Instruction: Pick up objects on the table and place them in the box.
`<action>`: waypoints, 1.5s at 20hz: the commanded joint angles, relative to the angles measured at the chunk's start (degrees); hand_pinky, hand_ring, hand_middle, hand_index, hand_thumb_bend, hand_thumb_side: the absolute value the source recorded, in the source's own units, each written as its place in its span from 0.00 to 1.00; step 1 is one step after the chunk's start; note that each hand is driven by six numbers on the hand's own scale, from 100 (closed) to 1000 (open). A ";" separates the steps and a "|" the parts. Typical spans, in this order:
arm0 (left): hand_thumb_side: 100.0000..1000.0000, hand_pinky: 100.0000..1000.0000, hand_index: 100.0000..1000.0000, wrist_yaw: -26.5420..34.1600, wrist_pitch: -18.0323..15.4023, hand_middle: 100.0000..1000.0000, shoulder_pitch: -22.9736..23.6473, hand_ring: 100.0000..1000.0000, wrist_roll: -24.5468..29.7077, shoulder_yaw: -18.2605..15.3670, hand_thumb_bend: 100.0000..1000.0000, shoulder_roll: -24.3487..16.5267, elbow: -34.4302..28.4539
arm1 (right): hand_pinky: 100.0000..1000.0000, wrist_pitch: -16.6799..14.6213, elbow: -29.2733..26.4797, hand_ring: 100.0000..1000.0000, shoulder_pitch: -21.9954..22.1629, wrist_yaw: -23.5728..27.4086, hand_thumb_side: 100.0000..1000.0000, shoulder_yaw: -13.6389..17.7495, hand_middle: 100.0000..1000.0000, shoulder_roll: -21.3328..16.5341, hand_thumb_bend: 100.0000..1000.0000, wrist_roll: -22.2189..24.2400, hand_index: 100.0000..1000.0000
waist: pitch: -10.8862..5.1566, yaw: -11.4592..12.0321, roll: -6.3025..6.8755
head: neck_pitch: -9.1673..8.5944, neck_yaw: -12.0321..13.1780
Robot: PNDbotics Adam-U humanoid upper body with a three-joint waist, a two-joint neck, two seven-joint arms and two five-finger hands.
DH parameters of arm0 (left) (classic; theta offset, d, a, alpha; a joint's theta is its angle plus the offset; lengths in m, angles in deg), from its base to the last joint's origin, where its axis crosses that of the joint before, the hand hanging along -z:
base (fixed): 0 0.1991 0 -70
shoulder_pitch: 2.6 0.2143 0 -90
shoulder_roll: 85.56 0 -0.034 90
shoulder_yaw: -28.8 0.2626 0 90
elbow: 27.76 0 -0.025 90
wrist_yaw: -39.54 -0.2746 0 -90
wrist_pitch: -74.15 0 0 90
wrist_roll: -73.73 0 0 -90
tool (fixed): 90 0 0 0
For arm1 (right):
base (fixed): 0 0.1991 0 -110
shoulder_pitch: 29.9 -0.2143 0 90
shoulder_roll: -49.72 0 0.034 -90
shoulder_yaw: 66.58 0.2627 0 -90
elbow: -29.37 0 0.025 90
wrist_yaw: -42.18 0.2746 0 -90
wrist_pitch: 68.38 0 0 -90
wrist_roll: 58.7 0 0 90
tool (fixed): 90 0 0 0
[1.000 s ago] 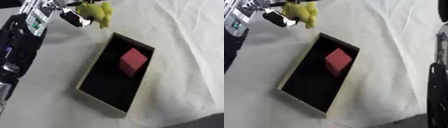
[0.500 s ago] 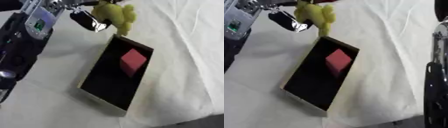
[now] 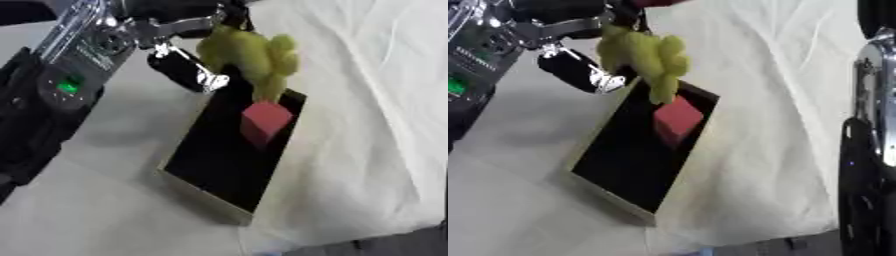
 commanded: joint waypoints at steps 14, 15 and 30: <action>0.13 0.47 0.70 -10.69 -3.20 0.56 6.71 0.54 -0.62 4.05 0.00 0.99 4.20 | 0.82 0.03 -1.41 0.74 -0.43 -0.16 0.89 -0.01 0.49 -0.36 0.00 -0.15 0.69 | -1.61 0.93 -0.79 | 0.70 0.18; 0.12 0.48 0.70 -11.70 -3.76 0.56 7.04 0.54 -1.14 4.31 0.00 1.20 4.89 | 0.82 0.04 -1.43 0.74 -0.41 -0.14 0.89 -0.01 0.49 -0.33 0.00 -0.14 0.69 | -1.62 0.92 -0.80 | 0.67 0.17; 0.44 0.61 0.86 -19.43 -11.51 0.73 8.37 0.71 -2.00 6.06 0.20 3.01 7.16 | 0.82 0.45 -1.79 0.74 0.10 -0.07 0.89 0.22 0.49 -0.20 0.00 -0.44 0.69 | -1.73 0.76 -0.75 | 0.49 -0.02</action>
